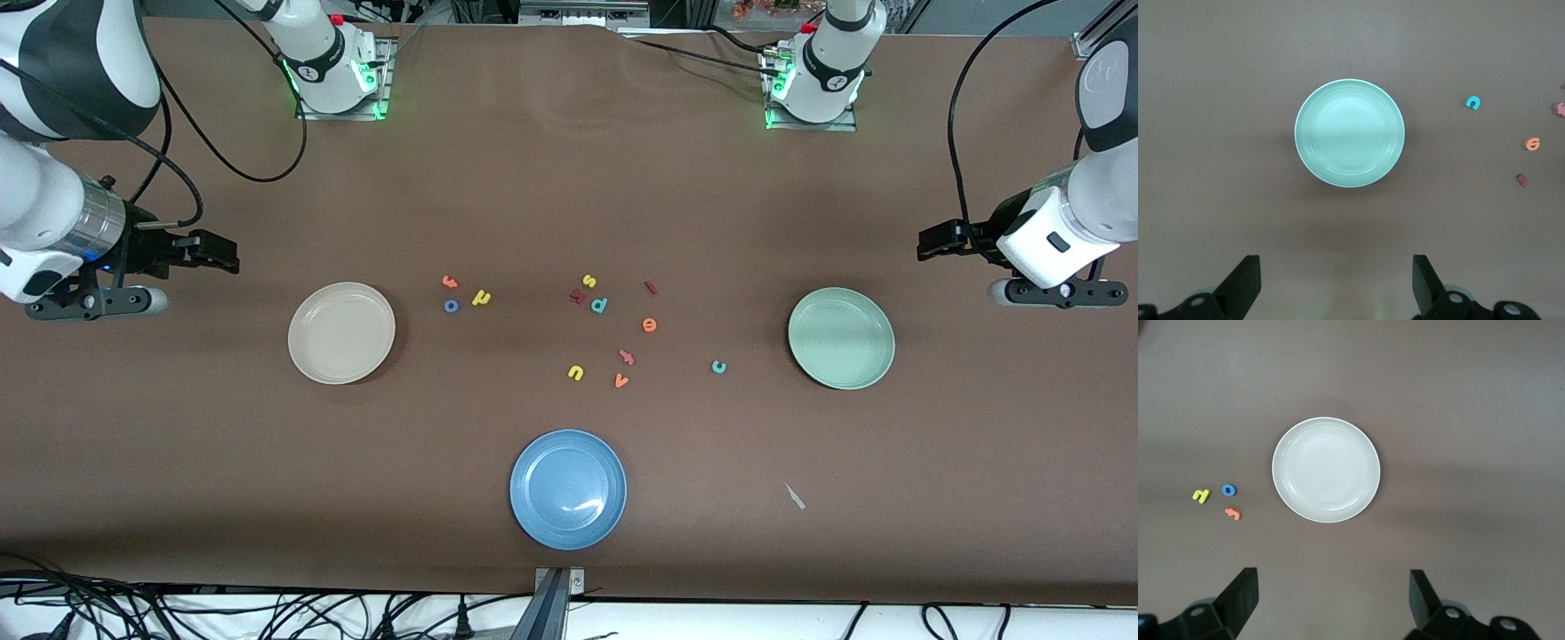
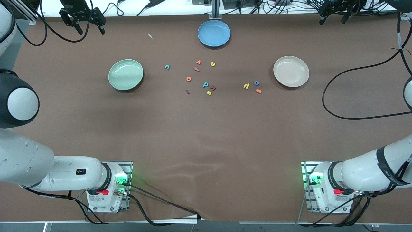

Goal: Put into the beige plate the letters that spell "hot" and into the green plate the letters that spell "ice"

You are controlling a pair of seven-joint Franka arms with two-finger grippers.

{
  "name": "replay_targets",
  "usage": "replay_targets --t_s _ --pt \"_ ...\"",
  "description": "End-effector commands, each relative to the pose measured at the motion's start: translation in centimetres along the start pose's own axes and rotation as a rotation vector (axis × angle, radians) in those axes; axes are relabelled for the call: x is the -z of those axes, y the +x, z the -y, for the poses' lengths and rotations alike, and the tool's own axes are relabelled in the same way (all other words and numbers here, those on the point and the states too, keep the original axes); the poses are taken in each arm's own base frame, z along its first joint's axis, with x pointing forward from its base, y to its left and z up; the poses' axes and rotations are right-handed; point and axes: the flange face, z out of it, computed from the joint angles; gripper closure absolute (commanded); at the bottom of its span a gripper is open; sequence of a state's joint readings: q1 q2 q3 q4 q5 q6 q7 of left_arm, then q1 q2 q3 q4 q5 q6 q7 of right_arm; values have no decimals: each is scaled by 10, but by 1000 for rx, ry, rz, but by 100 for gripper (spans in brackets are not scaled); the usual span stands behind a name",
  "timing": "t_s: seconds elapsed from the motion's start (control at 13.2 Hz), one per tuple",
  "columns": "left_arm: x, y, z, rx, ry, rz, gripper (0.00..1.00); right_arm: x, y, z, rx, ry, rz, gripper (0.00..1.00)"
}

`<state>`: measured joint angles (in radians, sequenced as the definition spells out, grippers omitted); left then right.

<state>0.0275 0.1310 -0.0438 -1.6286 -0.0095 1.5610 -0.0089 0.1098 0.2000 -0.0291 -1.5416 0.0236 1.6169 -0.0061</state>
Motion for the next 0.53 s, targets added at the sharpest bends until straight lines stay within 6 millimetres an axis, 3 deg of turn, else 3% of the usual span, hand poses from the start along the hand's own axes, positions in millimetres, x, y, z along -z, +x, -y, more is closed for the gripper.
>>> replay_targets --t_s 0.0,0.45 --pt "0 0 0 6 26 0 0 6 1 -4 -8 -8 7 0" --pt "0 0 0 6 26 0 0 5 2 -7 0 -8 9 0"
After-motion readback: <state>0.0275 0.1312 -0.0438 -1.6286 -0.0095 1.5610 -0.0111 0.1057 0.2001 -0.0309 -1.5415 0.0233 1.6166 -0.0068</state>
